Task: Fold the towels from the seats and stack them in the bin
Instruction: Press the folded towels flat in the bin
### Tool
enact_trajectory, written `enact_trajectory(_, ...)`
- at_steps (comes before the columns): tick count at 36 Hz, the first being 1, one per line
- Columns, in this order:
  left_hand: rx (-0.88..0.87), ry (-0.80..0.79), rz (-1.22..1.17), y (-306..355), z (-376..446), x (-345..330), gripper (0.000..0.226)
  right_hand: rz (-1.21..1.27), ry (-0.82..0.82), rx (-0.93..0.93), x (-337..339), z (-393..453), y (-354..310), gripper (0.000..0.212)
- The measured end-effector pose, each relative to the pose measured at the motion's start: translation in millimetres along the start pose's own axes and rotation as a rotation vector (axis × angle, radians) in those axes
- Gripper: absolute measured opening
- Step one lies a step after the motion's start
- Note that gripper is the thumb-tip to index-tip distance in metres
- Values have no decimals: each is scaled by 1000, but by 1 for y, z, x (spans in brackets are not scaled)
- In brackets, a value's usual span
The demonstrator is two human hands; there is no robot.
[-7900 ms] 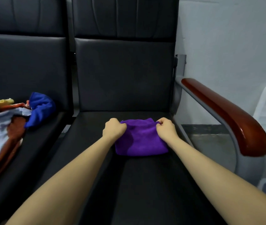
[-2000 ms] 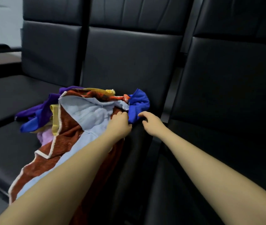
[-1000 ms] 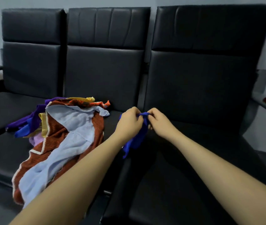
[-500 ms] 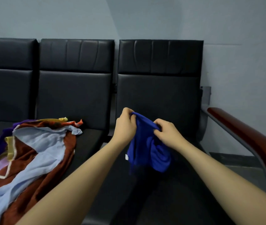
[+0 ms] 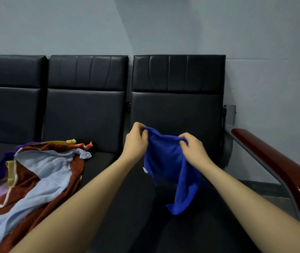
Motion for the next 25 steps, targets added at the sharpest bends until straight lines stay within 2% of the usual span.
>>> enact_trajectory(2,-12,-60,35,3,3,-6,15,-91,12,37,-1,1,-5,13)
enact_trajectory(6,-45,-123,76,8,5,-19,11,-33,-23,138,-5,-7,-26,24)
enact_trajectory(9,-84,-172,77,13,3,-29,9,88,-126,140,-17,-11,-32,11)
enact_trajectory(11,-72,-196,43,12,0,-32,12,231,-102,116,-15,-11,-35,2)
enact_trajectory(13,-26,-215,-54,9,-4,-33,15,350,-45,80,-8,-9,-34,6)
enact_trajectory(16,43,-279,-141,3,-13,-39,33,420,20,37,1,-4,-31,7)
enact_trajectory(21,154,-417,-64,-15,-30,-58,76,431,122,-3,14,-1,-25,6)
enact_trajectory(23,132,-358,30,-17,-31,-61,74,424,149,-9,18,-1,-24,7)
enact_trajectory(25,74,-243,118,-12,-30,-60,57,412,173,-7,23,-2,-23,9)
Point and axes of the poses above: each hand's wrist, its own z-axis towards the middle knuckle, its own x-axis out of the back of the hand, y = z × x, the point moved 8 cm from there along z, towards the middle knuckle, and after that the axes turned 8 degrees about -z, right-handed, at the moved point
